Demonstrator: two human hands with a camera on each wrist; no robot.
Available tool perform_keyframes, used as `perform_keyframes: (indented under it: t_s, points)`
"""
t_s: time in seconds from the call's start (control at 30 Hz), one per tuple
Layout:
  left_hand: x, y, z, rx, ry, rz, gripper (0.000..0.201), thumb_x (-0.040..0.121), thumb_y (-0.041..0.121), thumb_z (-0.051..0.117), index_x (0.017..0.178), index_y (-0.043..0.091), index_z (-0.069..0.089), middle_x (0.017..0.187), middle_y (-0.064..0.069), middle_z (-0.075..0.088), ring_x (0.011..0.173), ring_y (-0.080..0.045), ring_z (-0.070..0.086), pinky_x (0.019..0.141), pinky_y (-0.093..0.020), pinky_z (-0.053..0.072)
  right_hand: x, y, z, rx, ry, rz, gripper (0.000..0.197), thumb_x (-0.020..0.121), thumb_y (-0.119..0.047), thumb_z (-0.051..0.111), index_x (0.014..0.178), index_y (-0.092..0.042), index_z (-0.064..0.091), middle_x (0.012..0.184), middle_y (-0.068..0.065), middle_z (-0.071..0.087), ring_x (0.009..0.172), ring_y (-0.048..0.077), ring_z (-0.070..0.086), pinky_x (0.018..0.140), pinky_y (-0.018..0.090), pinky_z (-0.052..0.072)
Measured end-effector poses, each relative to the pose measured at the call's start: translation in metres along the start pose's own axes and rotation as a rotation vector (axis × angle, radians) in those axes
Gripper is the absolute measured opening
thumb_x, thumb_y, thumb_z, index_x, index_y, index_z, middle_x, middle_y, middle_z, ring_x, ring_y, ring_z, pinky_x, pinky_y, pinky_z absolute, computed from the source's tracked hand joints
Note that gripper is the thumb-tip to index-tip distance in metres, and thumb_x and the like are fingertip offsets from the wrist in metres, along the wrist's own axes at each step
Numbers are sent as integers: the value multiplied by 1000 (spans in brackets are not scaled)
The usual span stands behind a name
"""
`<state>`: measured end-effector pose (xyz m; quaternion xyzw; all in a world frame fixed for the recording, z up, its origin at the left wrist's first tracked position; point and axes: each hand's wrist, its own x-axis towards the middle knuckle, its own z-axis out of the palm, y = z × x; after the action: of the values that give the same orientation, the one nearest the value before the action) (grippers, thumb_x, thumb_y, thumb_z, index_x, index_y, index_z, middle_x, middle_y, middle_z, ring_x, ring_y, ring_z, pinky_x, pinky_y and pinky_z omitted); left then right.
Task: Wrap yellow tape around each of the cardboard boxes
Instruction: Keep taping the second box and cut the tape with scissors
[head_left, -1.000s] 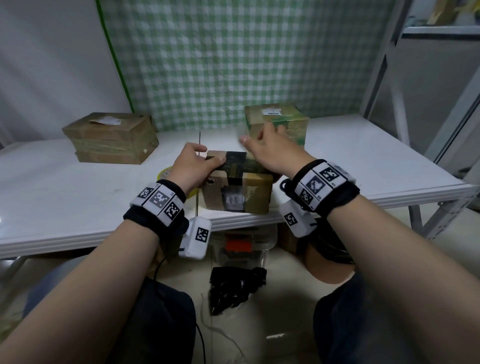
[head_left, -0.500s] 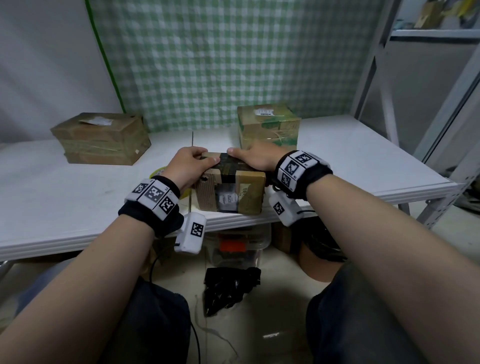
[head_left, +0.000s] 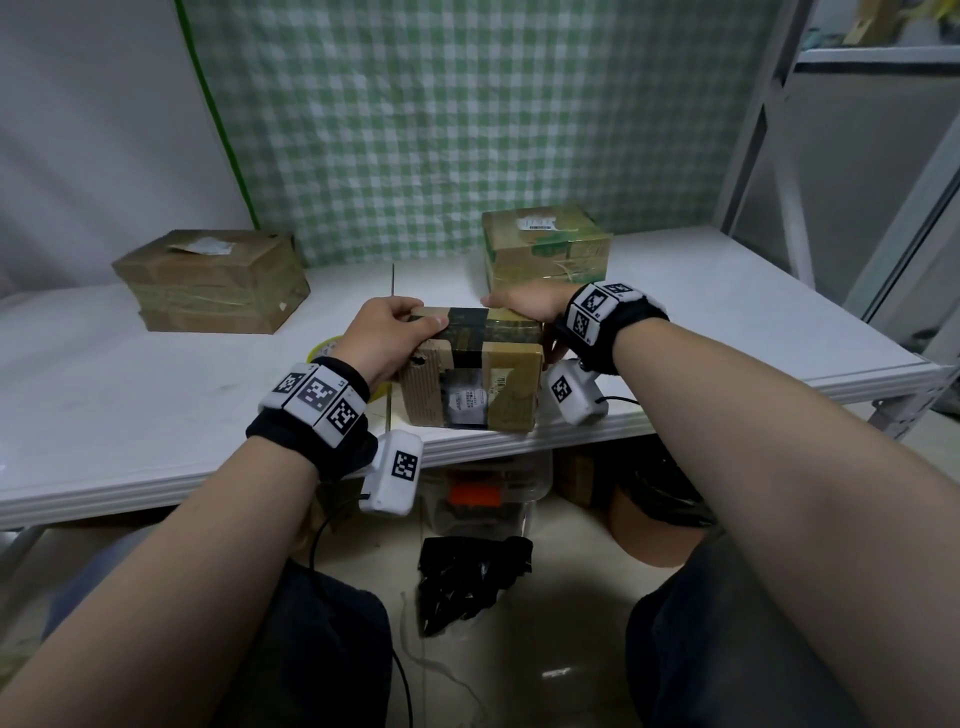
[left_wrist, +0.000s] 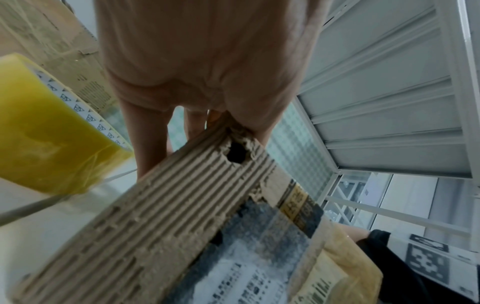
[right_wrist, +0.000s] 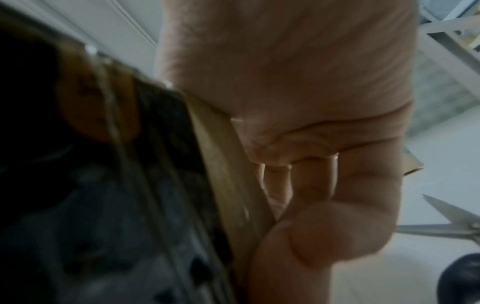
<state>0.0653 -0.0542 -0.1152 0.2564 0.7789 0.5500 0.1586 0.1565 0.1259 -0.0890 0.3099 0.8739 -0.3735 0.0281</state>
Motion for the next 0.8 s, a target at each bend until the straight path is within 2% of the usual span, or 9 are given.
perform_keyframes:
  t_s: [0.1,0.17,0.23,0.33,0.47,0.57,0.67,0.73,0.8]
  points:
    - [-1,-1,-1,-11,-5,-13,53,94,28,72,140,9,56,121,-2,62,81,-7,62,59,-22,48,0,9,1,189,41,92,51,105,-51,43,123,-5,57,97,12,62,61,27,67,48,26,52]
    - [-2,1,-2,-14,-8,-26,51,94,28,72,140,10,56,119,-1,62,79,-8,62,57,-23,48,-1,11,-2,250,98,94,53,105,-51,42,117,-3,59,96,15,64,49,28,67,42,27,51]
    - [-1,2,-2,-25,-12,-46,49,95,29,70,138,11,56,116,-2,63,78,-9,63,56,-25,49,-8,10,-7,219,170,60,56,106,-51,37,116,-2,62,94,14,65,58,30,67,47,27,51]
    - [-2,4,-3,-48,-9,-78,46,96,33,69,135,12,57,109,-3,67,79,-12,64,62,-28,52,-26,11,-13,139,269,12,62,105,-56,33,127,-4,58,99,14,67,71,30,67,64,36,55]
    - [-6,6,-9,-131,2,-142,42,94,35,72,127,13,61,107,-8,71,79,-17,65,49,-27,52,-53,16,-5,236,178,0,70,99,-68,32,154,-26,33,104,15,65,66,34,75,70,53,63]
    - [-9,4,-12,-210,3,-187,43,96,35,69,133,17,56,98,-7,68,71,-21,65,41,-29,54,-59,10,-1,287,232,-113,58,102,-62,35,142,-22,41,107,5,60,70,30,76,61,43,64]
    - [-11,5,-12,-365,-64,-260,37,102,27,60,138,23,50,117,-9,61,85,-24,68,59,-44,64,-52,3,-3,341,391,-267,31,103,-46,49,123,-22,55,114,-2,63,81,22,71,57,33,61]
    - [-14,6,-10,-395,-141,-309,34,105,24,56,138,25,51,125,-9,58,101,-25,66,71,-47,64,-45,3,-3,376,397,-370,23,99,-32,63,121,-25,60,122,-8,64,99,15,68,70,33,61]
    - [-18,9,-7,-353,-227,-354,25,107,23,51,131,19,56,125,-14,61,106,-30,67,71,-45,65,-37,3,-1,317,376,-435,37,94,-24,70,129,-27,60,129,-10,62,116,11,60,88,30,56]
